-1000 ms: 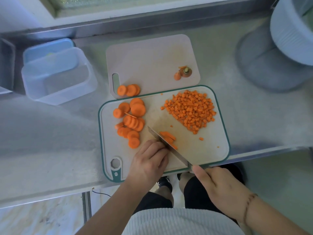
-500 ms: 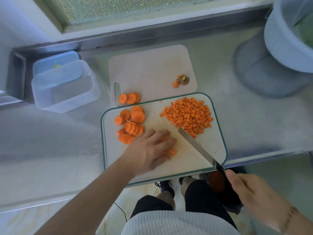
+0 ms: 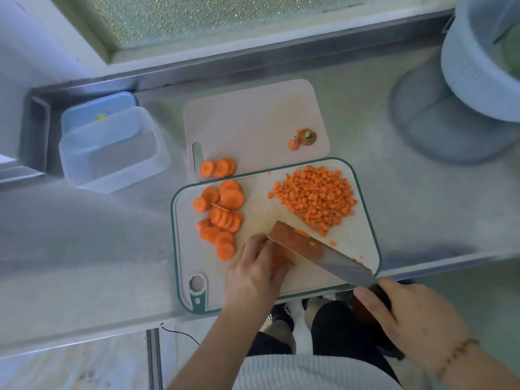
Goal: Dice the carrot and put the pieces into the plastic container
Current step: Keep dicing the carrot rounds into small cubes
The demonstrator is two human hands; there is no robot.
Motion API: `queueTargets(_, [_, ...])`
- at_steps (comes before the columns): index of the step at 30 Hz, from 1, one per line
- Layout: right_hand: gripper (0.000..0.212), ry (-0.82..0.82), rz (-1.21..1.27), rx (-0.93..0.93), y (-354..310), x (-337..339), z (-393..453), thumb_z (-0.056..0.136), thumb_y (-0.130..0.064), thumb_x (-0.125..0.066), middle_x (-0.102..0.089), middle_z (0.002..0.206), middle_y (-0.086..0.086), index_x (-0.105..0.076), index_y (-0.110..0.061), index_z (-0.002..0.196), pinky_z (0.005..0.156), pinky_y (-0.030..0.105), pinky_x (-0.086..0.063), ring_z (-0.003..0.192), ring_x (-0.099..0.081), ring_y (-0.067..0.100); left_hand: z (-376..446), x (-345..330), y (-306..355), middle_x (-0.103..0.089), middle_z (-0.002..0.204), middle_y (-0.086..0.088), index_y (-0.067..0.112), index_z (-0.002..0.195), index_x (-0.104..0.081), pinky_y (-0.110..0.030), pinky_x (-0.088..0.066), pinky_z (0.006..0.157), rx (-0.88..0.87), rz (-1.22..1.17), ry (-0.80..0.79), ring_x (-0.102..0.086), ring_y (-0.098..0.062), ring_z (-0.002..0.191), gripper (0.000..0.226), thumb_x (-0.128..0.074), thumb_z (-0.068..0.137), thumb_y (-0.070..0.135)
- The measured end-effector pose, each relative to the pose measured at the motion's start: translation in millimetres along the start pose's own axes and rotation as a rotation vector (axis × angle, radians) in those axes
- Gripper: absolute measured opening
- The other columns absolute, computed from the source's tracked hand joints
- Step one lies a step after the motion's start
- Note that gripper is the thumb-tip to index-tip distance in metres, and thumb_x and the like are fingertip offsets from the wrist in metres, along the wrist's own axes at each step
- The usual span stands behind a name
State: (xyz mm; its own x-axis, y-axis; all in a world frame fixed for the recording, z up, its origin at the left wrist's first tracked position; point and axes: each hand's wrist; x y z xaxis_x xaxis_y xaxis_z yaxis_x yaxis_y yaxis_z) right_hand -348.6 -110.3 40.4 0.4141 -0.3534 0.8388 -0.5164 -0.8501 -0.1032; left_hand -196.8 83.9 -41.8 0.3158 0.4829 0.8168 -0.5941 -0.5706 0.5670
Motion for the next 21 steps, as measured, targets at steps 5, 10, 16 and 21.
queueTargets(5, [0.099,0.115,-0.073,0.069,17,0,-3,0.055,-0.079,0.038,-0.044,0.051,-0.008,-0.046,-0.035,0.08,0.043,0.019,-0.031,0.051,-0.053,0.008,0,34,-25,-0.06,0.116,-0.004,0.005,0.115,-0.071,-0.031,-0.059,0.07,-0.145,-0.108,-0.012,-0.064,-0.016,0.091,0.032,-0.057,0.092,0.021])
queueTargets(10, [0.054,0.283,-0.084,0.261,27,-1,1,0.092,-0.072,-0.014,-0.04,0.037,-0.008,-0.032,-0.03,0.061,0.042,0.012,-0.002,0.027,-0.044,0.011,36,65,-19,-0.065,0.102,0.002,0.009,0.099,-0.075,-0.008,-0.043,0.079,-0.129,-0.279,-0.015,-0.055,0.011,0.091,0.021,-0.059,0.089,0.018])
queueTargets(16, [0.069,0.418,-0.101,0.404,20,-5,5,0.092,-0.071,-0.02,-0.048,0.043,-0.008,-0.049,-0.021,0.055,0.038,0.019,-0.018,0.029,-0.047,0.015,56,51,-10,-0.07,0.089,0.008,0.022,0.086,-0.078,-0.039,-0.054,0.066,-0.328,-0.17,-0.338,-0.059,-0.017,0.081,0.032,-0.061,0.088,0.048])
queueTargets(21, [0.07,0.411,-0.096,0.4,19,-4,5,0.092,-0.071,-0.02,-0.047,0.042,-0.007,-0.049,-0.021,0.054,0.036,0.02,-0.018,0.029,-0.046,0.014,58,49,-14,-0.067,0.084,0.003,0.018,0.081,-0.077,-0.037,-0.05,0.059,-0.546,-0.072,-0.316,-0.057,-0.021,0.073,0.03,-0.063,0.092,0.042])
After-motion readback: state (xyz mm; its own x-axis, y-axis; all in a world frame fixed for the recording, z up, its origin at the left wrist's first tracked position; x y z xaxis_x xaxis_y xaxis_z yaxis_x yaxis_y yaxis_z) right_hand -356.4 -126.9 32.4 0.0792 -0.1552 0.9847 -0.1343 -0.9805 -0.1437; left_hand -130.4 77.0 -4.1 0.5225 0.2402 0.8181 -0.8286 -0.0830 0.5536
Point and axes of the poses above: each hand's wrist, its own z-axis towards the middle knuckle, its own x-axis out of the back of the hand, y = z × x
